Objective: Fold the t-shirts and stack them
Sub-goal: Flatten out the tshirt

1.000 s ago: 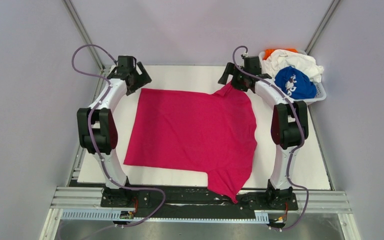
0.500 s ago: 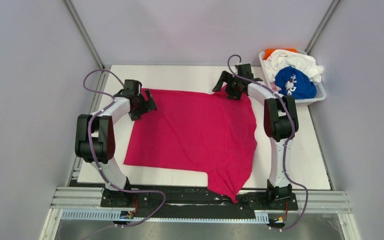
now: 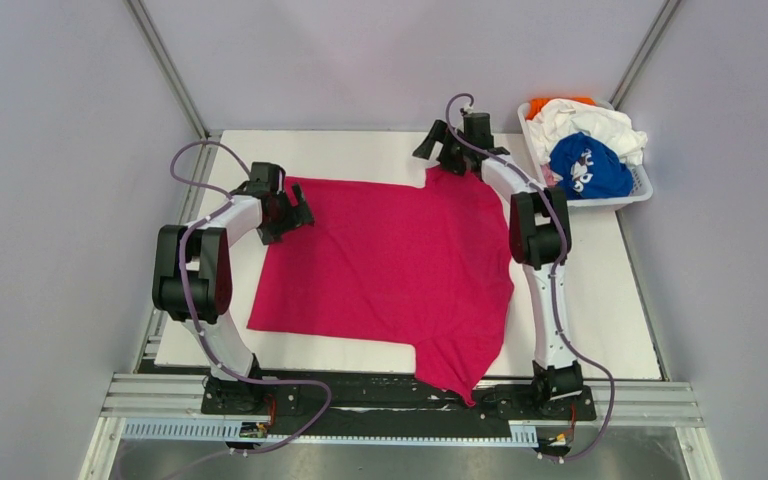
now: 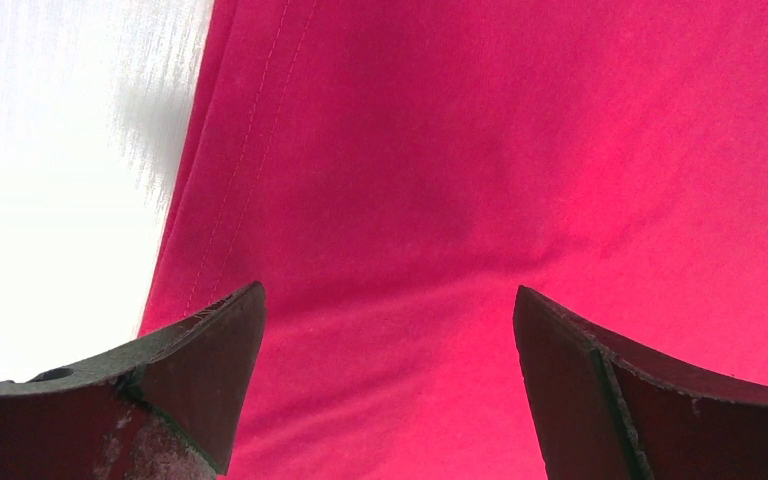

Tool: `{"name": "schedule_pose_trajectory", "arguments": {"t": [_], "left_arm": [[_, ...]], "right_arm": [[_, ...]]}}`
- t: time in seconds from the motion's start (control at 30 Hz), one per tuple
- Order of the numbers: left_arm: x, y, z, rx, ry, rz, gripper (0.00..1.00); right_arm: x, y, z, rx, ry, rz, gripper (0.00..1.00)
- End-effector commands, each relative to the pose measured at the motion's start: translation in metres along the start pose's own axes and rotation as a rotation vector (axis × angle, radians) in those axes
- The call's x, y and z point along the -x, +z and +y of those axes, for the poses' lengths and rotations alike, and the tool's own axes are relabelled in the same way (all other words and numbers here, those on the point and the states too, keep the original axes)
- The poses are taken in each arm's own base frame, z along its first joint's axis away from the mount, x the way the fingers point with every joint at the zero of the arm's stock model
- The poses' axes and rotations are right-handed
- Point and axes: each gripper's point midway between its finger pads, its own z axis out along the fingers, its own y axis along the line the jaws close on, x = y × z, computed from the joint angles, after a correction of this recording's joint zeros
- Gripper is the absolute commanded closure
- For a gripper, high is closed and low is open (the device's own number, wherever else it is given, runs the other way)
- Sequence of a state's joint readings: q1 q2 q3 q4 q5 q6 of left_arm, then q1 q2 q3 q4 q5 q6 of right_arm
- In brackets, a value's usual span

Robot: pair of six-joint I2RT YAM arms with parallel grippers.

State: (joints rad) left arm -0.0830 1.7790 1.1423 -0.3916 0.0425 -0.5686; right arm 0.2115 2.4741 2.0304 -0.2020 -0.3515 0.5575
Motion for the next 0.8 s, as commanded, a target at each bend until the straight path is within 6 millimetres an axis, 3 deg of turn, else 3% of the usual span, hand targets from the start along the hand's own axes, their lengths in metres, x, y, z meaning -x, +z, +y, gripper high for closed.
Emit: {"name": "schedule_pose_trajectory", "arguments": {"t": [0.0, 0.1, 0.2, 0.3, 0.4, 0.57, 0.77], "left_arm": [[0.006, -0.001, 0.002, 0.012, 0.024, -0.021, 0.0], [0.01, -0.007, 0.0, 0.016, 0.022, -0.031, 0.0], [0.021, -0.019, -0.005, 0.005, 0.018, -0.07, 0.0], [0.03, -0.029, -0.01, -0.011, 0.015, -0.101, 0.0], [0.037, -0.04, -0.015, -0.026, 0.017, -0.127, 0.0], [0.03, -0.047, -0.014, -0.036, 0.014, -0.119, 0.0], [0.012, -0.044, -0.018, -0.099, 0.009, -0.085, 0.0]], "right_arm": [[0.053, 0.018, 0.044, 0.125, -0.054, -0.199, 0.0], [0.073, 0.015, 0.06, 0.148, -0.097, -0.26, 0.0], [0.089, -0.004, 0.075, 0.154, -0.153, -0.294, 0.0], [0.094, -0.032, 0.085, 0.13, -0.214, -0.308, 0.0], [0.082, -0.062, 0.076, 0.055, -0.239, -0.29, 0.0], [0.034, -0.124, 0.054, -0.071, -0.212, -0.19, 0.0], [-0.053, -0.183, -0.003, -0.281, -0.067, -0.06, 0.0]]}}
